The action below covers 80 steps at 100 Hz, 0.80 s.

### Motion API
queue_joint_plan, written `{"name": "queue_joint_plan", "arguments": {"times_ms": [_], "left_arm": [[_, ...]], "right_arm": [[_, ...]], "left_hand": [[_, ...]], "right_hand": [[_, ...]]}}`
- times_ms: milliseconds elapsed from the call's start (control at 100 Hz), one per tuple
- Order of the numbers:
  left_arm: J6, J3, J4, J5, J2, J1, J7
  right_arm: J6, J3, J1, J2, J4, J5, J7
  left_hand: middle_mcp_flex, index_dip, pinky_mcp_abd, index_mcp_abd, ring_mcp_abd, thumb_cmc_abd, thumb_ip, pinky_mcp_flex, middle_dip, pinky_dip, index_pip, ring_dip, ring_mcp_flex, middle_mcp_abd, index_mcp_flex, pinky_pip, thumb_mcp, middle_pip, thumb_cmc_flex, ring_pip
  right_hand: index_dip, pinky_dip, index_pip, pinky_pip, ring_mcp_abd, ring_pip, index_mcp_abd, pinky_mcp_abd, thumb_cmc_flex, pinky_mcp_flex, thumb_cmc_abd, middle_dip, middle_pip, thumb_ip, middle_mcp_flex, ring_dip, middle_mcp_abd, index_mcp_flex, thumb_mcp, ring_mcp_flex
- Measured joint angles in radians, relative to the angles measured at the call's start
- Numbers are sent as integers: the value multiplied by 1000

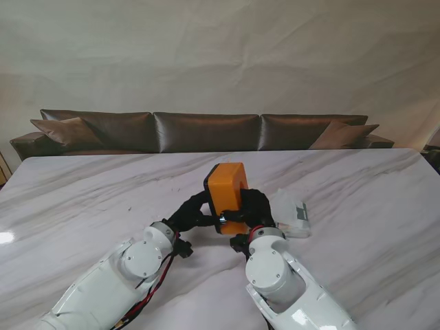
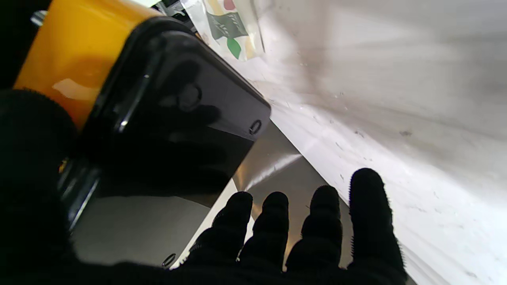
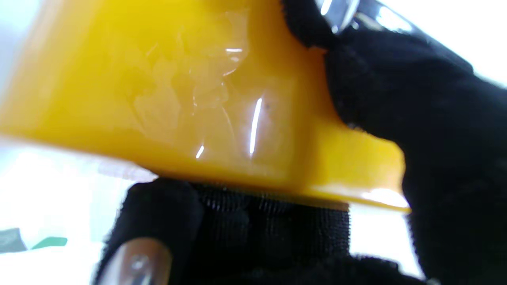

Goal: Refill a tissue box and feed the first sheet

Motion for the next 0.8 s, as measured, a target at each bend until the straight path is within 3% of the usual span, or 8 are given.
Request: {"name": "queue_joint_plan", "arguments": {"times_ms": [140, 250, 420, 610, 800], "left_arm": [[-39, 9, 30, -52, -2, -6, -14], [-56, 17, 56, -70, -9, -12, -11], [-93, 28, 96, -149, -28, -16, -3], [-136, 39, 132, -221, -43, -27, -19], [-157, 36, 142, -359, -54, -26, -81]], "right_arm": [[-35, -9, 1, 0, 8, 38, 14], [-49, -18, 0, 1, 11, 42, 21], [-75, -29, 0, 1, 14, 43, 13], [-91, -33, -7, 0, 4, 56, 10], [-106, -39, -8, 1, -10, 71, 9]], "left_hand": [[0, 0, 0, 5, 0, -66, -2, -1, 0, -12, 27, -13, 0, -1, -12, 0, 49, 0, -34, 0], [0, 36, 0, 13, 0, -115, -26, -1, 0, -12, 105, -14, 0, -1, -63, 0, 58, 0, -67, 0], [0, 36, -1, 13, 0, -182, -38, -1, 0, -19, 84, -14, 0, -1, -89, 0, 58, 0, -81, 0], [0, 108, -7, 14, -4, -243, -41, 10, 6, -19, 80, -14, 1, -9, -89, 0, 58, 0, -87, 1], [0, 179, -33, 14, -16, -309, -41, 44, 80, 20, 118, 2, 58, -23, -124, 0, 92, 125, -63, 32]], "right_hand": [[3, 0, 0, 0, 1, 0, 4, 1, 0, 0, 0, 0, 2, 7, 0, 1, 2, 0, 4, 0], [5, 2, 0, 1, 5, 1, 12, 5, 6, 0, 0, 0, 6, 9, 1, 2, 5, 0, 6, 0], [6, 4, 1, 3, 7, 3, 17, 8, 10, -2, 0, 0, 10, 12, 1, 2, 8, -2, 8, -2], [11, 11, 1, 3, 9, 3, 24, 9, 11, -5, 10, 0, 13, 23, 1, 2, 10, -4, 9, -4], [16, 11, 2, 3, 12, 3, 27, 13, 11, -10, 13, 0, 16, 36, 1, 1, 14, -6, 15, -9]]}}
